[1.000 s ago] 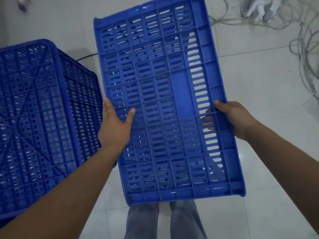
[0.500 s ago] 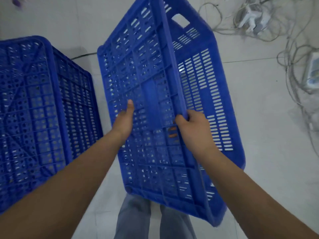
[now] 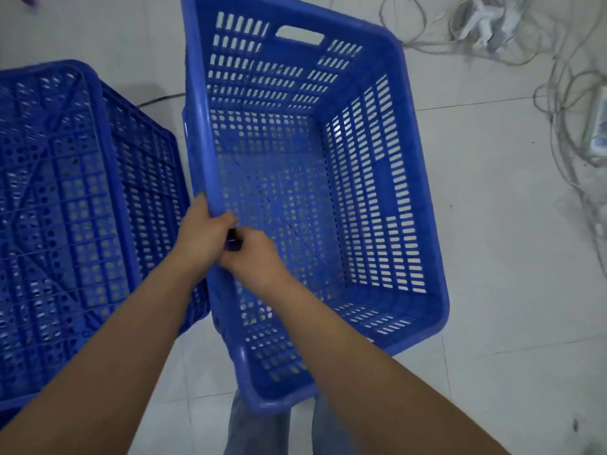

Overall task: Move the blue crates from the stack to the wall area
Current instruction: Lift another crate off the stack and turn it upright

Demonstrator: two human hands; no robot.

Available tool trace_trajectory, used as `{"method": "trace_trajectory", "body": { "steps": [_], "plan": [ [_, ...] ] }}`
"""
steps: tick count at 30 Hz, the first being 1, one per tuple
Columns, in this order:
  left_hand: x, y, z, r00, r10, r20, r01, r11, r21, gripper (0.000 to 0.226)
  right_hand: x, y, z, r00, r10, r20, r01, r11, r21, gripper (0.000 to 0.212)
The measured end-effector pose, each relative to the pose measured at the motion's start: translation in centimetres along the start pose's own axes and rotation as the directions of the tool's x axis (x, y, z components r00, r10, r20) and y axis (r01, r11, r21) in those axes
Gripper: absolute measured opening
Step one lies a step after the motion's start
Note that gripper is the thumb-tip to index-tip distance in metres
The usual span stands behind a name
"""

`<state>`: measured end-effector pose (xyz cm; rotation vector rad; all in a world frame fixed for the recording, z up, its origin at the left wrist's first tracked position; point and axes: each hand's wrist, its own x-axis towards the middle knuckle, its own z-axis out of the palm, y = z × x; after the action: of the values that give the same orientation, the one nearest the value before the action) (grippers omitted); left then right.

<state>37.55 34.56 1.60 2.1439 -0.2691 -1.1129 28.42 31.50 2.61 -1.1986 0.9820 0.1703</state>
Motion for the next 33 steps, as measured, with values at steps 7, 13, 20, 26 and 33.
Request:
{"method": "trace_trajectory", "body": {
  "steps": [7,13,20,26,33],
  "plan": [
    [1.4,-3.5,-2.5,0.995,-0.095,-0.006,0.095,0.995,0.011,0.045,-0.4,3.8,-10.2,0.900,-0.064,-0.430,-0.045,0.970,-0.240,0.039],
    [2.3,-6.3,-2.5,0.979,-0.204,-0.029,0.201,0.977,-0.074,0.048,-0.4,9.7,-20.9,0.694,0.064,-0.717,-0.448,0.818,-0.361,0.058],
    [3.4,-7.5,-1.4,0.966,-0.255,-0.039,0.251,0.964,-0.093,0.049,0.3,13.1,-22.0,0.746,0.287,-0.600,-0.527,0.806,-0.270,0.063],
    [3.7,-7.6,-1.3,0.963,-0.265,-0.044,0.258,0.958,-0.122,0.049,1.3,13.7,-22.3,0.725,0.305,-0.617,-0.529,0.821,-0.215,0.089],
    [3.9,-7.1,0.1,0.975,-0.222,-0.013,0.217,0.962,-0.166,0.046,2.8,13.2,-24.7,0.686,0.319,-0.655,-0.517,0.846,-0.129,0.063]
  ]
}}
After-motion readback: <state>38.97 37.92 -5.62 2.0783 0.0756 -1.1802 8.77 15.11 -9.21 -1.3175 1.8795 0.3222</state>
